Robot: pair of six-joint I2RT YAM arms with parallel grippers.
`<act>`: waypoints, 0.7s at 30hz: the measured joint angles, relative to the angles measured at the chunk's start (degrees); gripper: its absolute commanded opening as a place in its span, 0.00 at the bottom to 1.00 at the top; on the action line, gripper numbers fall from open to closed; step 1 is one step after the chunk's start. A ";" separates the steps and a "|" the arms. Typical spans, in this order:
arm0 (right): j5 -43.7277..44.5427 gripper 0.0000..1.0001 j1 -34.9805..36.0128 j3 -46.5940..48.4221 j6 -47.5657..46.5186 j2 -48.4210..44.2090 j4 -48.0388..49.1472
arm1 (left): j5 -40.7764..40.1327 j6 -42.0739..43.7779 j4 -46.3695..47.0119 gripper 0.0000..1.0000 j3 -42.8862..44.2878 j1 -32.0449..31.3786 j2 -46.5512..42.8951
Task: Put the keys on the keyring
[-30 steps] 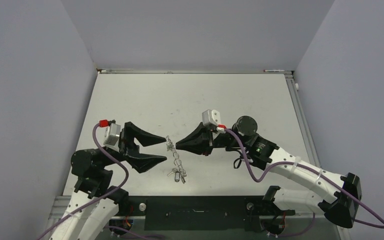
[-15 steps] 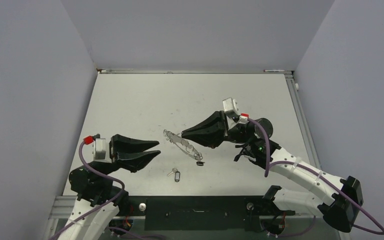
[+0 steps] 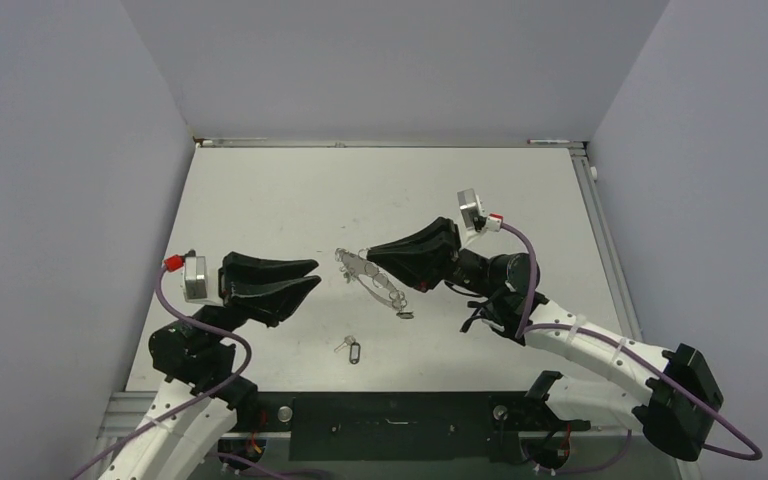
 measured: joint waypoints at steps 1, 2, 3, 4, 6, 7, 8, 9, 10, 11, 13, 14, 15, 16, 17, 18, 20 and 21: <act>0.79 0.05 0.00 -0.79 0.72 0.15 1.44 | -0.48 -0.35 1.07 0.28 -0.24 -0.72 1.01; 1.38 0.05 0.00 -1.27 1.36 0.35 2.47 | -0.92 -0.66 1.75 0.28 -0.37 -1.29 1.86; 1.90 0.05 0.00 -1.64 1.88 0.61 3.72 | -1.29 -0.96 2.34 0.28 -0.48 -1.81 2.64; 2.36 0.05 0.00 -1.97 2.40 0.90 4.90 | -1.57 -1.11 2.84 0.28 -0.52 -2.29 3.37; 3.08 0.05 0.04 -2.49 3.61 1.44 7.28 | -2.40 -1.22 4.09 0.28 -0.52 -3.21 4.76; 3.34 0.05 0.04 -2.73 4.20 1.77 8.59 | -2.64 -1.25 4.76 0.28 -0.52 -3.72 5.40; 3.50 0.05 0.04 -2.84 4.63 2.03 9.31 | -2.86 -1.25 5.35 0.28 -0.52 -4.22 6.01; 3.61 0.05 0.07 -2.86 5.01 2.32 10.38 | -2.95 -1.22 6.01 0.28 -0.52 -4.76 6.71; 3.72 0.05 0.13 -2.86 5.38 2.75 11.13 | -2.99 -1.22 6.40 0.28 -0.52 -5.09 7.21; 3.74 0.05 0.17 -2.86 5.73 3.08 11.67 | -3.10 -1.20 6.84 0.28 -0.52 -5.53 7.85; 3.82 0.05 0.35 -2.86 6.16 3.63 12.50 | -3.41 -1.07 7.58 0.29 -0.52 -6.43 9.14; 3.85 0.05 0.52 -2.86 6.29 3.78 12.61 | -3.63 -1.01 7.82 0.29 -0.52 -6.84 9.68; 3.82 0.05 0.66 -2.86 6.36 3.89 12.72 | -3.80 -0.85 7.98 0.29 -0.52 -7.28 10.21; 3.82 0.05 0.90 -2.86 6.38 3.98 12.96 | -3.93 -0.70 8.09 0.29 -0.52 -7.72 10.69; 3.80 0.05 0.98 -2.86 6.38 4.02 13.18 | -4.09 -0.50 8.11 0.29 -0.52 -8.11 11.10; 3.80 0.05 1.22 -2.89 6.38 4.02 13.31 | -4.24 -0.31 8.13 0.29 -0.52 -8.50 11.50; 3.78 0.05 1.44 -2.89 6.36 4.02 13.57 | -4.66 0.20 8.41 0.29 -0.52 -9.46 12.28; 3.80 0.05 1.62 -2.89 6.36 4.02 13.62 | -4.87 0.46 8.57 0.29 -0.52 -9.97 12.70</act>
